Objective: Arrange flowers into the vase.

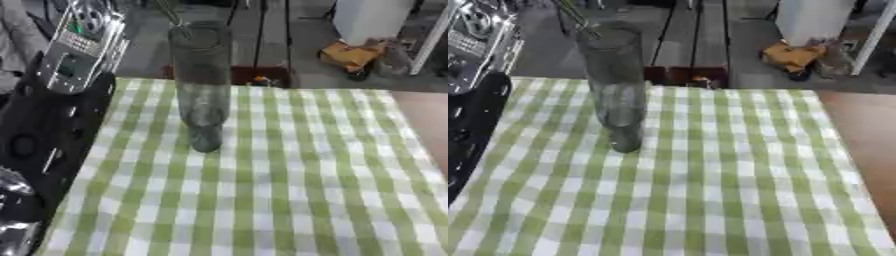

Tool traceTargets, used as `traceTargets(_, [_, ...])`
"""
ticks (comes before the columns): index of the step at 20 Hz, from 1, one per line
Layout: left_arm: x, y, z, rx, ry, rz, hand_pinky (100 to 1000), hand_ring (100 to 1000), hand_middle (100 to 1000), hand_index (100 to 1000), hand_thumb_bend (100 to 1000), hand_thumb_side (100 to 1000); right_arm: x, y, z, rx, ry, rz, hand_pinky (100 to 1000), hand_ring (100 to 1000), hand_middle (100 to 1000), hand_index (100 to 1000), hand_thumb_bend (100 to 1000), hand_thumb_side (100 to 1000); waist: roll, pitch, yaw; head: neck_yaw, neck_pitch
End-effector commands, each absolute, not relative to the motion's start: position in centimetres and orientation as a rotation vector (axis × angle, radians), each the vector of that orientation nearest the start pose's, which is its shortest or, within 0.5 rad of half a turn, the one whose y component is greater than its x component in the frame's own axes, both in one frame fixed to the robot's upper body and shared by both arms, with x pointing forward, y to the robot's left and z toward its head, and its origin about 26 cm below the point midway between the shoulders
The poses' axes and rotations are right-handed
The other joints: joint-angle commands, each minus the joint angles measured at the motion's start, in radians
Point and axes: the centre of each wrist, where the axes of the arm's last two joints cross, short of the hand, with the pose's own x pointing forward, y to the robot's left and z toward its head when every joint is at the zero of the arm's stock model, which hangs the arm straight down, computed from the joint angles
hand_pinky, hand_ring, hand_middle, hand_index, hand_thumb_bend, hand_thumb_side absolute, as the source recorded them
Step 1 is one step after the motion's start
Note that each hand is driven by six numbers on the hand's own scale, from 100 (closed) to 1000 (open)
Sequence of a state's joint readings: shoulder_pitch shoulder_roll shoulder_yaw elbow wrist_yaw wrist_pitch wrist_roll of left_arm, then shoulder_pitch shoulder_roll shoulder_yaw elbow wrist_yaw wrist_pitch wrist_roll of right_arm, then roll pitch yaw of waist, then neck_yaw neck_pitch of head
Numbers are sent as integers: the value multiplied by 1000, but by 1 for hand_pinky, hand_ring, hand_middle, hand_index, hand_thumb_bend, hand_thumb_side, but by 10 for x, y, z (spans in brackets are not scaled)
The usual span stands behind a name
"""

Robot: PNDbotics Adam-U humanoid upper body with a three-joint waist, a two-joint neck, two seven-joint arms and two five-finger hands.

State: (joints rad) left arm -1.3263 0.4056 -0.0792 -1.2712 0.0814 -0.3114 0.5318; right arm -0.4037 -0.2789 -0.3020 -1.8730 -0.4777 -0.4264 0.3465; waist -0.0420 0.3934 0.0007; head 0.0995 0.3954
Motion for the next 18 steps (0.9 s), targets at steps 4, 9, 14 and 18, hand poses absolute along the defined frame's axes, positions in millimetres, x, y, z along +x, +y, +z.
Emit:
traceTargets(4, [407, 185, 448, -51, 3246, -315, 100, 100, 100, 142, 100, 738, 318, -330, 229, -294, 3445, -333, 654, 661, 568, 800, 100, 1000, -1, -18, -9, 9, -34])
traceTargets(9, [407, 184, 448, -77, 3225, -272, 100, 100, 100, 142, 100, 740, 318, -331, 230, -289, 3442, -343, 655, 663, 568, 801, 100, 1000, -1, -6, -12, 15, -59])
traceTargets(14, [409, 184, 448, -116, 3227, -237, 100, 100, 100, 142, 100, 736, 319, -334, 230, -283, 3440, -350, 655, 664, 568, 803, 100, 1000, 1, 4, -14, 16, -72])
traceTargets(18, [413, 187, 449, -177, 3218, -231, 100, 100, 100, 141, 100, 738, 320, -334, 232, -293, 3433, -358, 655, 664, 567, 803, 100, 1000, 4, 16, -21, 25, -88])
